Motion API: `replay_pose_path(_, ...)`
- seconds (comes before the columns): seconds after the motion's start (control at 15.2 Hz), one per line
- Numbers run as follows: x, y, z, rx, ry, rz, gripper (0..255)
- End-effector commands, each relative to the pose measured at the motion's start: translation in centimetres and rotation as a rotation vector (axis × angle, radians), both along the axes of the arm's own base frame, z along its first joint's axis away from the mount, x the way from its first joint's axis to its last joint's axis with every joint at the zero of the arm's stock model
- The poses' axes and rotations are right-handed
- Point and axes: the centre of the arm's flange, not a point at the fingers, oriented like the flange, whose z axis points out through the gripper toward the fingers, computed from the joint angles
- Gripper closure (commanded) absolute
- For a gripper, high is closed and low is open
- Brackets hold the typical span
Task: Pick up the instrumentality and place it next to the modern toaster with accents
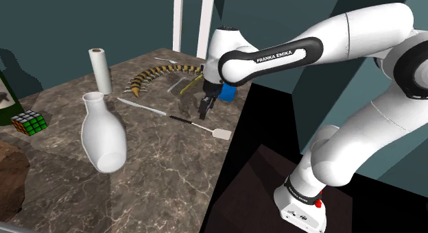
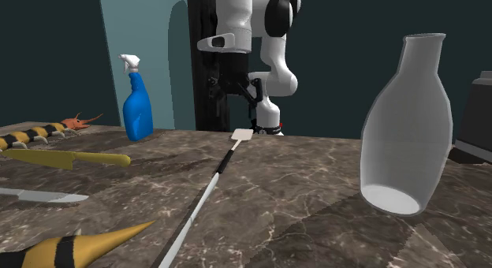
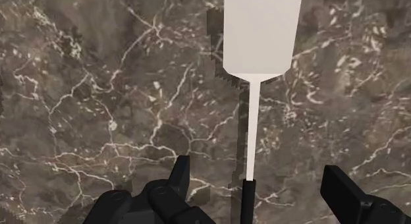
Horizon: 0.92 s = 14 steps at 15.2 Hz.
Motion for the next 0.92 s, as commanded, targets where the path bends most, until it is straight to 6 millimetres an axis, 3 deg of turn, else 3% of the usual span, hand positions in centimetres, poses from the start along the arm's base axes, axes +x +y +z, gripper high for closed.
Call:
replay_pose_path(0.0, 1.4, 1.0, -2.2, 0.005, 0.0, 0.019, 0)
replay_pose_path(0.53, 1.9, 1.3, -6.5, 0.006, 0.0, 0.022, 0)
replay_pose_path(0.86, 1.9, 1.3, -6.5, 0.006, 0.0, 0.022, 0)
